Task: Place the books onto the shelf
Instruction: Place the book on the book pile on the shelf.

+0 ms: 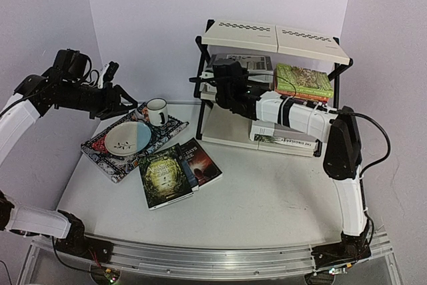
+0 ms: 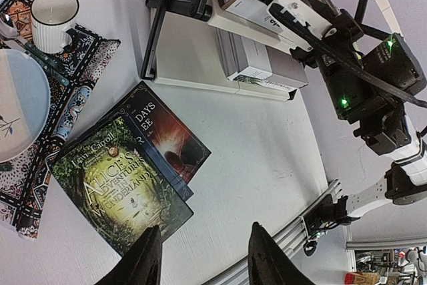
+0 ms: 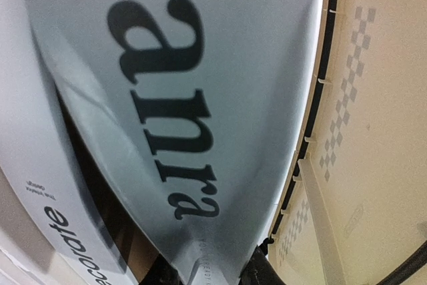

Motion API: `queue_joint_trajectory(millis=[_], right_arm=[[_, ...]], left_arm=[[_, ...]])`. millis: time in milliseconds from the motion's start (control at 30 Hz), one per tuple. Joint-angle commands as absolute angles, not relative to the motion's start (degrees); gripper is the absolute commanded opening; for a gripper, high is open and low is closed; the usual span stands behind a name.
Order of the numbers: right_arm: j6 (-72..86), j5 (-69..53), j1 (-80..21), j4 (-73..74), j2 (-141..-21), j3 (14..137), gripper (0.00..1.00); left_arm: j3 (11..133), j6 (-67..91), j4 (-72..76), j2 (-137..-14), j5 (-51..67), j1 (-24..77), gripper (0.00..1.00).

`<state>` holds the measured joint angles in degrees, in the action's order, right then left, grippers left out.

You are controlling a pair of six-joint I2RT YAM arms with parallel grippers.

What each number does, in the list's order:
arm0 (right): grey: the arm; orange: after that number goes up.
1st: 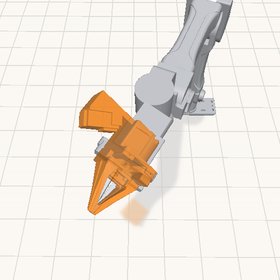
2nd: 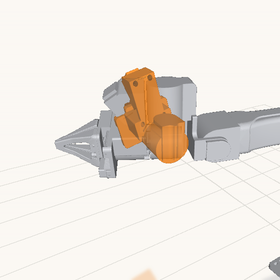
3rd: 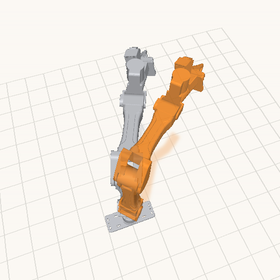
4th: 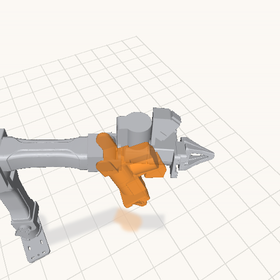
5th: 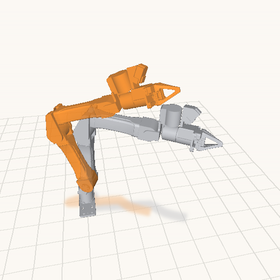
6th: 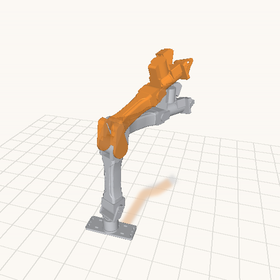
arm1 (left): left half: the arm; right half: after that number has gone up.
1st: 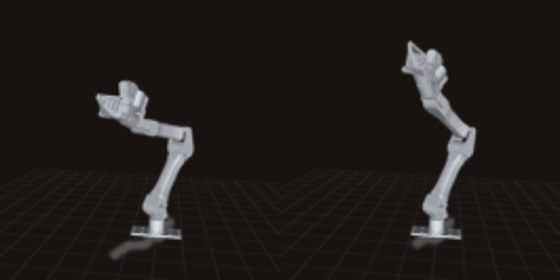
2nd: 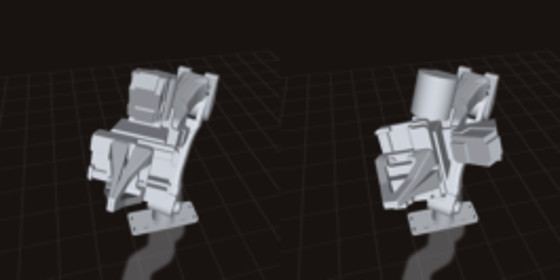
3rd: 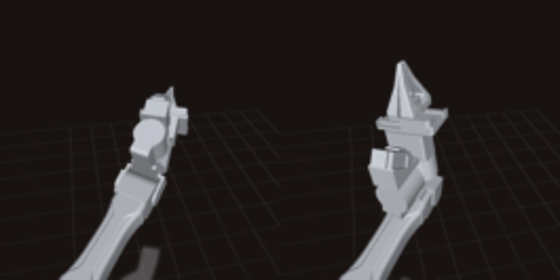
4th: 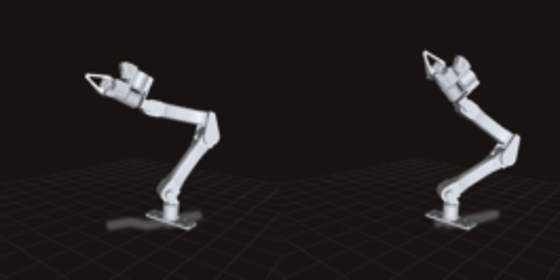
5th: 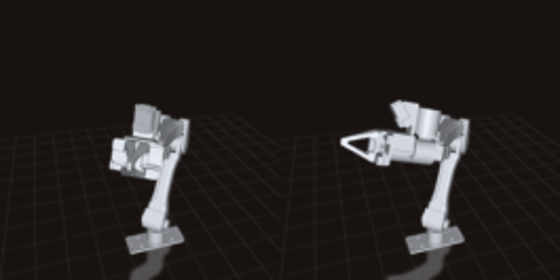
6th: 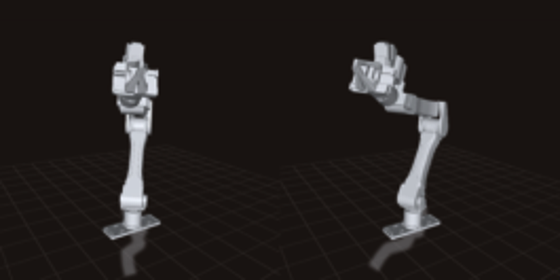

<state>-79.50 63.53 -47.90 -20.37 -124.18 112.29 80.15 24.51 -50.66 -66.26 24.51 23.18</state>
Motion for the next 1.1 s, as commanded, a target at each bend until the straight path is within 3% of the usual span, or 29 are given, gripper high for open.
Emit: queue_joint_trajectory(millis=[0,467,800,933,1067], right_arm=[[-76.05,63.8,-47.69,-20.66,-125.22,115.86,0.25],[-74.76,64.62,-47.01,-18.34,-126.77,118.38,0.29],[-72.63,64.66,-46.78,-16.17,-125.59,117.63,0.39],[-72.05,64.26,-46.8,-15.38,-124.97,116.56,0.5],[-70.91,63.88,-46.88,-13.95,-124.48,116.48,0.51]], left_arm=[[79.92,24.96,-48.43,-65.35,25.36,22.96,0.45],[79.32,24.86,-47.89,-65.98,25.59,22.94,0.45],[78.49,24.96,-47.72,-65.37,25.56,22.94,0.45],[78.32,24.97,-47.68,-65.26,25.58,22.96,0.45],[78.29,25.06,-47.67,-65.19,25.65,22.95,0.45]])
